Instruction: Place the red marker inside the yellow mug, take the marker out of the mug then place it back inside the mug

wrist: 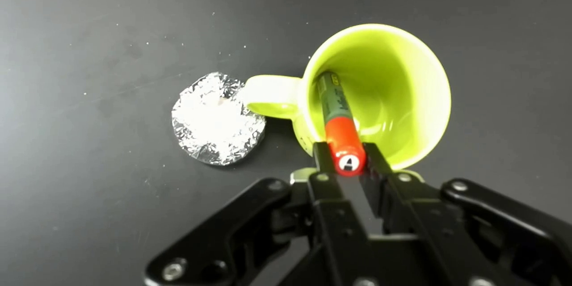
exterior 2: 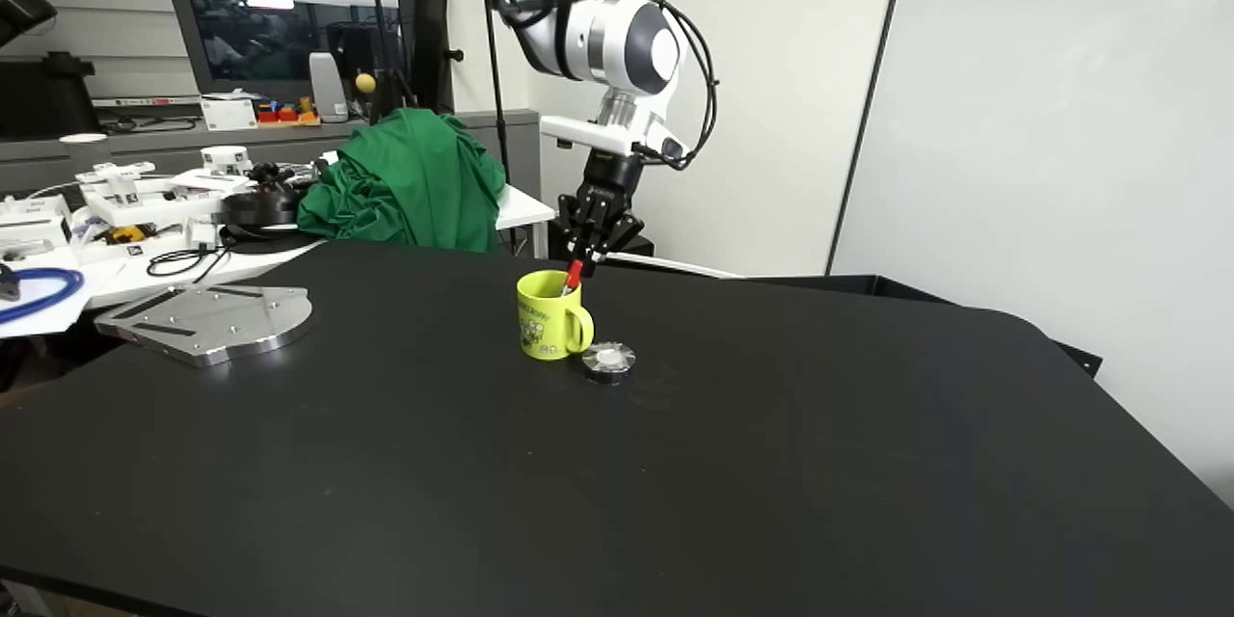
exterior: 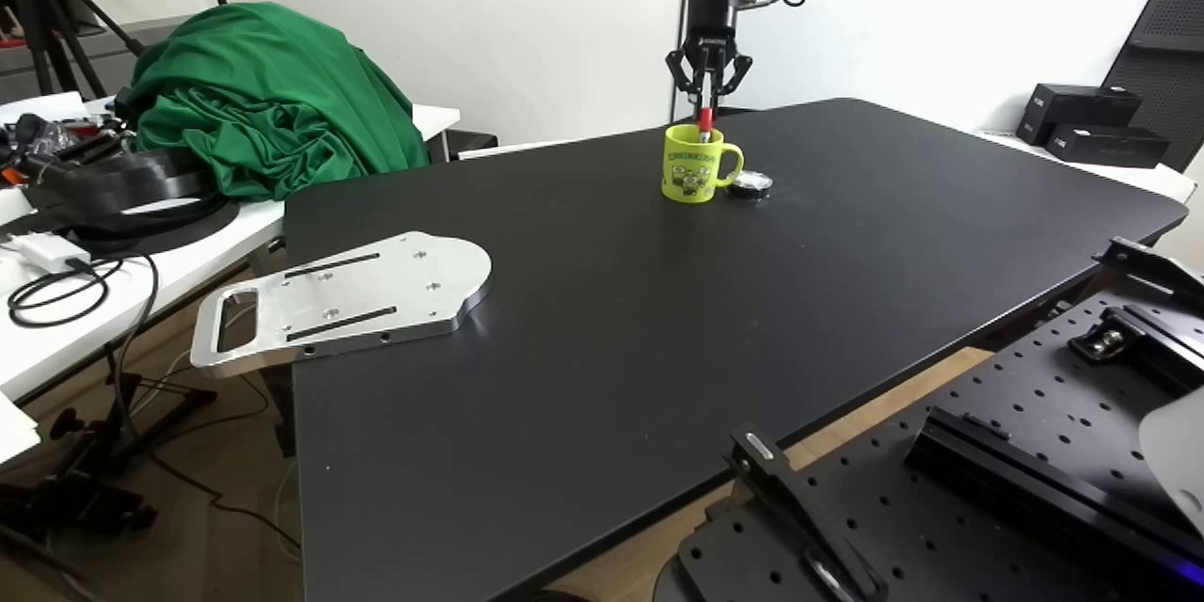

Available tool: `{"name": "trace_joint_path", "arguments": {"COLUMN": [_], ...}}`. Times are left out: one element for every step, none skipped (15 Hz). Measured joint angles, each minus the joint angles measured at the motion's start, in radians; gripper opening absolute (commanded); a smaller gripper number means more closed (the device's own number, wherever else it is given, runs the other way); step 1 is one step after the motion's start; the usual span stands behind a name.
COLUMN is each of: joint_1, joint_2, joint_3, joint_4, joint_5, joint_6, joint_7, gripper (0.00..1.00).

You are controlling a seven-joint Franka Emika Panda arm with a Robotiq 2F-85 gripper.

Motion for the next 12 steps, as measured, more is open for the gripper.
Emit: {"name": "trace_joint_path", "arguments": {"joint_1": [0.0, -0.001, -0.001, -0.001, -0.001, -0.001, 0.0, 0.001, 0.002, 0.002, 0.001, 0.0], "joint_2": [0.0, 0.0, 0.0, -0.001, -0.002, -0.003, -0.006, -0.01, -0.017, -0.025, -0.034, -0.042], "joint_3": [0.0, 0.0, 0.0, 0.0, 0.001, 0.002, 0.002, 0.002, 0.002, 0.002, 0.001, 0.0], "joint_4": [0.004, 0.01, 0.018, 0.029, 0.041, 0.054, 0.068, 0.079, 0.087, 0.093, 0.098, 0.103], "joint_5": [0.0, 0.0, 0.0, 0.0, 0.0, 0.0, 0.002, 0.002, 0.002, 0.002, 0.002, 0.002], "joint_6": [-0.003, -0.008, -0.013, -0.018, -0.024, -0.032, -0.039, -0.044, -0.051, -0.057, -0.063, -0.071], "joint_7": [0.003, 0.005, 0.007, 0.008, 0.009, 0.009, 0.01, 0.01, 0.01, 0.01, 0.01, 0.01], "gripper": [0.05, 0.05, 0.05, 0.05, 0.05, 0.05, 0.05, 0.05, 0.05, 0.05, 0.05, 0.05]}}
